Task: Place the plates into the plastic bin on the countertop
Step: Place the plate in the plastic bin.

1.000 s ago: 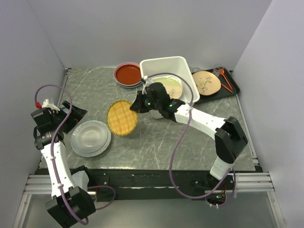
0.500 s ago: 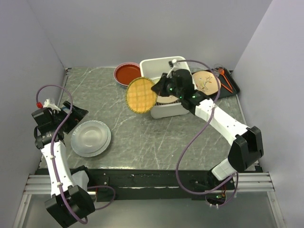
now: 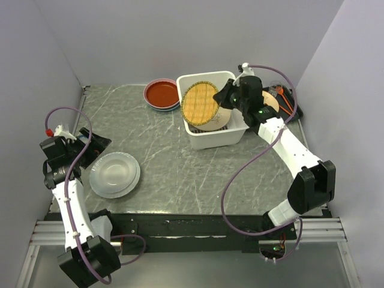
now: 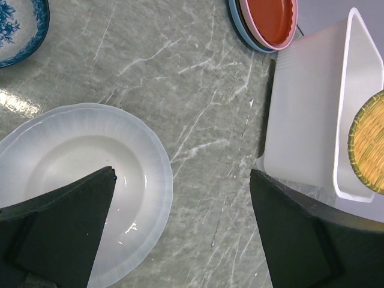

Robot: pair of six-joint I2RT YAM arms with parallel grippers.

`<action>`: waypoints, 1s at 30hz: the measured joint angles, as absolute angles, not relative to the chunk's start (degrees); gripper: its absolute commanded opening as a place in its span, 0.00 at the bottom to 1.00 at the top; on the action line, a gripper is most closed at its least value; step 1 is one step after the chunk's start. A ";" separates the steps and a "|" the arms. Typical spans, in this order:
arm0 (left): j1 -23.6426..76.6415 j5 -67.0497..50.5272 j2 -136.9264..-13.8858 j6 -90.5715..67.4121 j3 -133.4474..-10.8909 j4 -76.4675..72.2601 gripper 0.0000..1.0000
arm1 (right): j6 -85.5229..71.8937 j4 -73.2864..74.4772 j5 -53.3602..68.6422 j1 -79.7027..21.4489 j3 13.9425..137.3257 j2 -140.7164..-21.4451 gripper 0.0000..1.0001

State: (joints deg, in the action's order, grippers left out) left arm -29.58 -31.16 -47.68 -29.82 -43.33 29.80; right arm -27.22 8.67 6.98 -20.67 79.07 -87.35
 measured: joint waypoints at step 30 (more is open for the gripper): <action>-28.91 -31.16 -47.20 -29.82 -43.33 29.80 0.99 | -26.94 16.23 7.40 -14.48 87.64 -106.21 0.18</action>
State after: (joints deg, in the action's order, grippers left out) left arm -28.91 -31.16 -47.20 -29.82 -43.33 29.80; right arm -26.94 16.23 7.40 -14.48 87.64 -106.21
